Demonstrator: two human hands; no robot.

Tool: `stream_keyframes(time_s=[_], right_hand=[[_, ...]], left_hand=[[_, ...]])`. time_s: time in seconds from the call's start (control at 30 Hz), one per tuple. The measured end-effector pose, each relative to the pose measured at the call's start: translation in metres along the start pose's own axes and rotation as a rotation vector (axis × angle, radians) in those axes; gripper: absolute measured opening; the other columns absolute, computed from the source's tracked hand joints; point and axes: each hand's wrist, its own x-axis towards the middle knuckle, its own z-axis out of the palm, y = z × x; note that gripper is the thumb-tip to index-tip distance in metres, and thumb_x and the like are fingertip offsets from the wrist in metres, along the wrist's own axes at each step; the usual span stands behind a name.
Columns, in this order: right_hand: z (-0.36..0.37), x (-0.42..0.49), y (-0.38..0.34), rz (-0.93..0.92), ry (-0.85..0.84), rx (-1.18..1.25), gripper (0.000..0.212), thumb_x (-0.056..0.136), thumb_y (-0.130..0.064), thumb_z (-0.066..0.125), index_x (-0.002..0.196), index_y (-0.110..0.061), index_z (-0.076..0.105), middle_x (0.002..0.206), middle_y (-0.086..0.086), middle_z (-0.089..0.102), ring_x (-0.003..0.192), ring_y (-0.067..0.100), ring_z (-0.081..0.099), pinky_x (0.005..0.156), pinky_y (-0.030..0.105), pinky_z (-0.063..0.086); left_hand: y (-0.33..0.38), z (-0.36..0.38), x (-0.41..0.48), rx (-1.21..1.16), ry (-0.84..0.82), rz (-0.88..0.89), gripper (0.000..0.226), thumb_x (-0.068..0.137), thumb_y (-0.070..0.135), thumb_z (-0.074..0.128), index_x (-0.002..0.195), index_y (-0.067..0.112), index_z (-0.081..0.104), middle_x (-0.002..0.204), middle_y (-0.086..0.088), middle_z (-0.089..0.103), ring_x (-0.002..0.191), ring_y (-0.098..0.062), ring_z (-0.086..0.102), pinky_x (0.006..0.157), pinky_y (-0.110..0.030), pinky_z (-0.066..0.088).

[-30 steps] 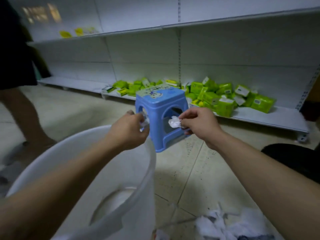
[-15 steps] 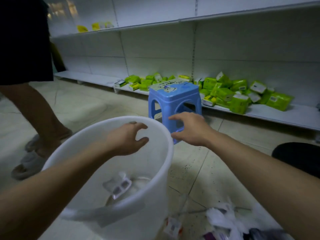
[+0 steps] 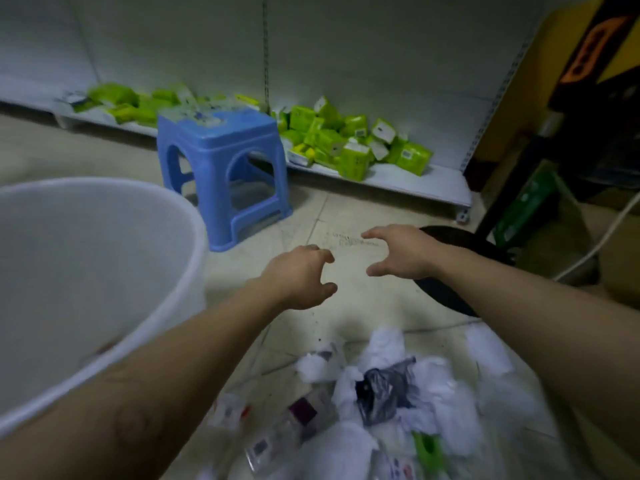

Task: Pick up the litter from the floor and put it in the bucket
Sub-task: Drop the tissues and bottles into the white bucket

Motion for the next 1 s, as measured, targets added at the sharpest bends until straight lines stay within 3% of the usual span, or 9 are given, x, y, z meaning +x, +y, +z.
stream_keyframes(time_s=[0.1, 0.3, 0.5, 0.57, 0.63, 0.73, 0.9, 1.0], right_hand=[[0.041, -0.001, 0.019, 0.067, -0.165, 0.029, 0.075, 0.081, -0.042, 0.071, 0.145, -0.028, 0.035, 0.151, 0.006, 0.039, 0.131, 0.028, 0.043, 0.101, 0.034, 0.041], [0.099, 0.006, 0.033, 0.016, -0.413, -0.111, 0.073, 0.084, -0.038, 0.068, 0.147, -0.024, 0.034, 0.150, 0.013, 0.036, 0.134, 0.030, 0.039, 0.106, 0.036, 0.036], [0.137, 0.027, 0.046, 0.023, -0.497, -0.123, 0.067, 0.087, -0.034, 0.065, 0.145, -0.021, 0.036, 0.149, 0.011, 0.039, 0.132, 0.029, 0.041, 0.104, 0.035, 0.038], [0.153, 0.032, 0.045, -0.007, -0.517, -0.132, 0.066, 0.087, -0.032, 0.063, 0.145, -0.022, 0.035, 0.147, 0.011, 0.040, 0.129, 0.030, 0.044, 0.101, 0.036, 0.040], [0.170, 0.036, 0.042, -0.048, -0.524, -0.123, 0.067, 0.086, -0.030, 0.062, 0.146, -0.023, 0.033, 0.144, 0.012, 0.041, 0.125, 0.030, 0.046, 0.096, 0.035, 0.041], [0.192, 0.043, 0.034, -0.119, -0.525, -0.096, 0.074, 0.085, -0.027, 0.062, 0.148, -0.026, 0.025, 0.140, 0.013, 0.041, 0.118, 0.031, 0.051, 0.083, 0.032, 0.042], [0.219, 0.062, 0.018, -0.218, -0.440, -0.082, 0.077, 0.086, -0.019, 0.061, 0.150, -0.029, 0.020, 0.134, 0.012, 0.041, 0.107, 0.032, 0.056, 0.074, 0.028, 0.039], [0.224, 0.072, 0.008, -0.342, -0.444, -0.180, 0.075, 0.081, -0.019, 0.068, 0.146, -0.025, 0.031, 0.127, 0.011, 0.044, 0.102, 0.031, 0.058, 0.072, 0.029, 0.041]], left_hand=[[-0.012, 0.056, -0.013, -0.058, -0.081, -0.051, 0.055, 0.084, 0.044, 0.059, 0.133, 0.023, 0.047, 0.134, -0.004, 0.052, 0.120, -0.024, 0.050, 0.097, -0.042, 0.045], [-0.026, 0.136, -0.033, -0.244, -0.283, -0.241, 0.051, 0.088, 0.038, 0.056, 0.135, 0.021, 0.045, 0.137, -0.008, 0.048, 0.121, -0.025, 0.050, 0.094, -0.036, 0.045], [-0.027, 0.172, -0.028, -0.261, -0.389, -0.242, 0.057, 0.085, 0.012, 0.057, 0.137, 0.027, 0.042, 0.138, -0.007, 0.046, 0.120, -0.027, 0.048, 0.091, -0.035, 0.047], [-0.031, 0.181, -0.028, -0.237, -0.466, -0.208, 0.062, 0.084, 0.013, 0.059, 0.139, 0.034, 0.040, 0.142, -0.003, 0.042, 0.122, -0.027, 0.045, 0.096, -0.042, 0.046], [-0.033, 0.189, -0.028, -0.218, -0.503, -0.207, 0.052, 0.085, 0.016, 0.058, 0.132, 0.034, 0.049, 0.140, -0.001, 0.045, 0.121, -0.025, 0.044, 0.097, -0.043, 0.044], [-0.038, 0.195, -0.030, -0.212, -0.387, -0.230, 0.022, 0.085, 0.021, 0.058, 0.104, 0.029, 0.065, 0.121, 0.002, 0.058, 0.106, -0.020, 0.050, 0.088, -0.037, 0.046], [-0.053, 0.188, -0.035, -0.288, -0.137, -0.272, 0.008, 0.092, 0.020, 0.049, 0.095, 0.020, 0.057, 0.089, -0.005, 0.065, 0.074, -0.021, 0.058, 0.060, -0.031, 0.043], [-0.064, 0.177, -0.042, -0.333, -0.062, -0.290, 0.008, 0.092, 0.017, 0.054, 0.089, 0.018, 0.062, 0.076, -0.003, 0.069, 0.061, -0.015, 0.060, 0.056, -0.030, 0.049]])
